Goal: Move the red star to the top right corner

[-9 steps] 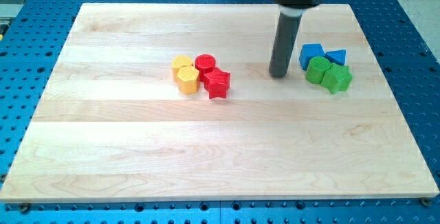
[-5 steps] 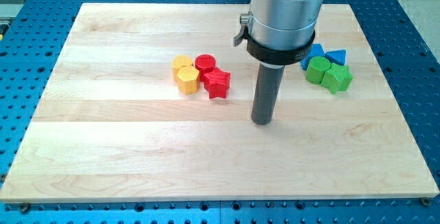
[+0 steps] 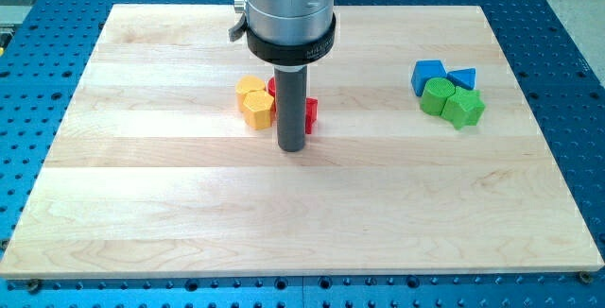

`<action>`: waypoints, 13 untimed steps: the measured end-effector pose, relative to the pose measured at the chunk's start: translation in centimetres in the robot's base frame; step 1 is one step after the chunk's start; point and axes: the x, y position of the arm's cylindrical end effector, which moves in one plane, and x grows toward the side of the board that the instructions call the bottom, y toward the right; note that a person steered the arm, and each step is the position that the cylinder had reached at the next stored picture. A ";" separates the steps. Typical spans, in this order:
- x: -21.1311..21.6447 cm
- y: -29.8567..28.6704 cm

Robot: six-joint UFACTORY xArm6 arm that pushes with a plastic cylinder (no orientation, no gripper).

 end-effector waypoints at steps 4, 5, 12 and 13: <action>-10.3 1.1; -7.8 -1.1; -22.3 8.4; -23.4 16.5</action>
